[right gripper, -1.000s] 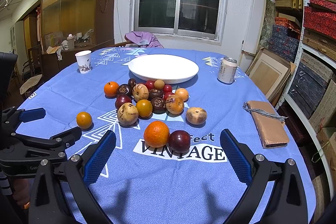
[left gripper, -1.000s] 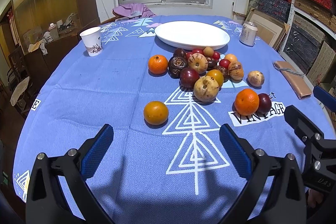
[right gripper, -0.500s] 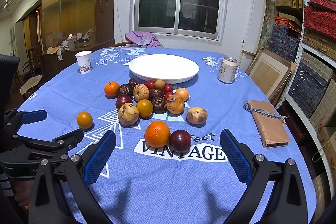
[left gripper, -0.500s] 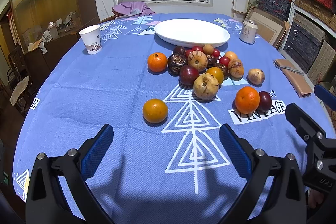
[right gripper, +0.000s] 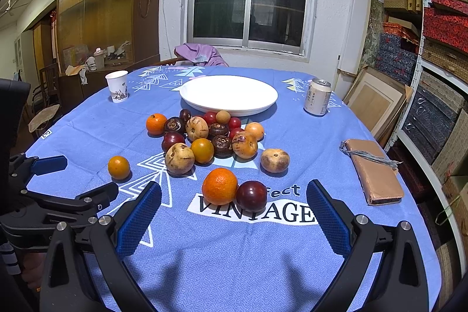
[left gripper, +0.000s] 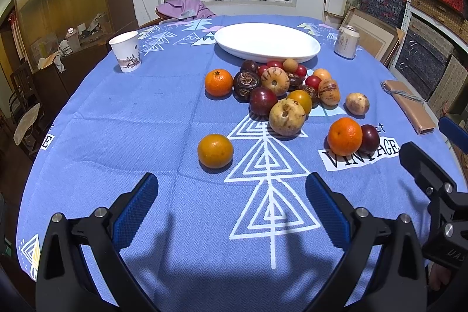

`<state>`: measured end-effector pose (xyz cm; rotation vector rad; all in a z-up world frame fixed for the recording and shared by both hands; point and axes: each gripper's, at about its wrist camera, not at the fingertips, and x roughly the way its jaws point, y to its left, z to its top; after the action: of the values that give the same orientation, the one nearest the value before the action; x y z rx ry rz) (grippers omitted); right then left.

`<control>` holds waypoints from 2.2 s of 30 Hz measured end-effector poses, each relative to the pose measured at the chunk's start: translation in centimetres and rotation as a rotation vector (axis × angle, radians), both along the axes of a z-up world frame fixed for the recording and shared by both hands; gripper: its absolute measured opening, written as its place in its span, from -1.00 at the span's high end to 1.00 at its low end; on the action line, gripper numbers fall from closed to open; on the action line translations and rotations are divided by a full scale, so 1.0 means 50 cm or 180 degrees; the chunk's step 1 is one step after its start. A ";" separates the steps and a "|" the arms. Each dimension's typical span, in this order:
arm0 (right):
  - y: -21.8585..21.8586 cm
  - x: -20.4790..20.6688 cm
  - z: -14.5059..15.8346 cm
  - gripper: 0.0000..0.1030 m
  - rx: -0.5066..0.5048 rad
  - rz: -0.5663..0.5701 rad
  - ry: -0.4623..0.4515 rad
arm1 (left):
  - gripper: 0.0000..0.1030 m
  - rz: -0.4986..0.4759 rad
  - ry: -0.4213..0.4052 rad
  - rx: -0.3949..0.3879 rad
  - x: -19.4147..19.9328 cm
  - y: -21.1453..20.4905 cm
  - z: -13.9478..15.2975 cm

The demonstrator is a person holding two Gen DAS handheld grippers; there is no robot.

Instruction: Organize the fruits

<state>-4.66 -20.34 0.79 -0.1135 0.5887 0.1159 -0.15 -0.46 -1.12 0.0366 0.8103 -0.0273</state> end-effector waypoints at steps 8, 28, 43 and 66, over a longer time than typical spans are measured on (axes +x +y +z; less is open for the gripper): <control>0.004 0.000 -0.004 -0.93 0.0003 0.0001 0.0021 | -0.92 -0.0004 0.0013 -0.0002 0.001 -0.001 -0.003; -0.029 0.018 -0.034 -0.93 0.0400 0.0242 0.0251 | -0.92 -0.0102 0.0085 -0.0114 0.003 0.024 -0.028; -0.102 0.063 -0.099 -0.93 0.0860 0.0389 0.0573 | -0.92 -0.0353 0.0396 -0.0547 0.095 0.110 -0.086; -0.116 0.175 -0.123 -0.04 0.0656 0.0433 0.0851 | 0.21 -0.0641 0.0469 -0.0559 0.192 0.071 -0.105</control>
<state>4.08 -26.16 -5.39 0.0637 0.8320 0.3264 9.45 3.09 -6.35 -0.0506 0.9465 -0.2939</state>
